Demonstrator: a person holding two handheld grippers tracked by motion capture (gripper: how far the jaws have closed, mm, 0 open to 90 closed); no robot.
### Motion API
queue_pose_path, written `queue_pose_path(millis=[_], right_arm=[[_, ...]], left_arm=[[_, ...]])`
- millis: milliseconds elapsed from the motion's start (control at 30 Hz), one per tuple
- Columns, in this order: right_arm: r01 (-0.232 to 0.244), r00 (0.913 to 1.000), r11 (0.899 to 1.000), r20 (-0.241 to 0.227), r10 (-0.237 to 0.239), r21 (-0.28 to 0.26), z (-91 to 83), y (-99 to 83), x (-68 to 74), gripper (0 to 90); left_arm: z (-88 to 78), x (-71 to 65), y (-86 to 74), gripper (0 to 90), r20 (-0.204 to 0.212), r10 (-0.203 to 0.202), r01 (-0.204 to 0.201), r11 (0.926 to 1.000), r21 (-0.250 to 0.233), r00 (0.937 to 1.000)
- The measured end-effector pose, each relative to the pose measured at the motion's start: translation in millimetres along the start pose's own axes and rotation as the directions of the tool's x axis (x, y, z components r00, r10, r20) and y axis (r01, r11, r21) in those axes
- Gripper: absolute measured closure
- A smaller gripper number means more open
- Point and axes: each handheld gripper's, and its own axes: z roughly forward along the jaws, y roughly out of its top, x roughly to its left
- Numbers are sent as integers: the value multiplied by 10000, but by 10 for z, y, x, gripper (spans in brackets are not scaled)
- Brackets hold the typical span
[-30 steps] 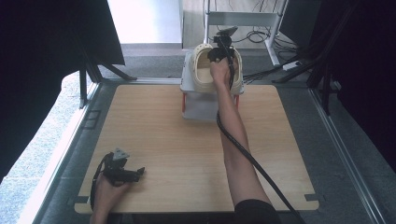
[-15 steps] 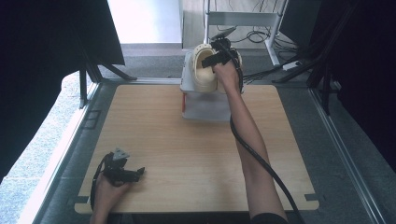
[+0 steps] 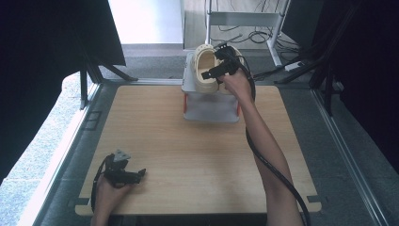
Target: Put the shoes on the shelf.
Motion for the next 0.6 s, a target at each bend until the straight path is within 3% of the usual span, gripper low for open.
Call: queue_pose_path(millis=[167, 267, 600], right_arm=[[396, 9980, 9985, -480, -414, -377, -110, -101, 74, 0], [698, 9951, 9970, -677, -720, -345, -151, -192, 104, 0], [991, 9830, 9945, -1518, -1030, -332, -353, -511, 211, 0]], left_arm=[[-3, -2, 4, 8, 24, -17, 17, 10000, 73, 10000], [3, -9, 4, 0, -21, -39, 39, 10000, 75, 10000], [5, -15, 5, 0, -88, -86, 86, 9999, 64, 9999]])
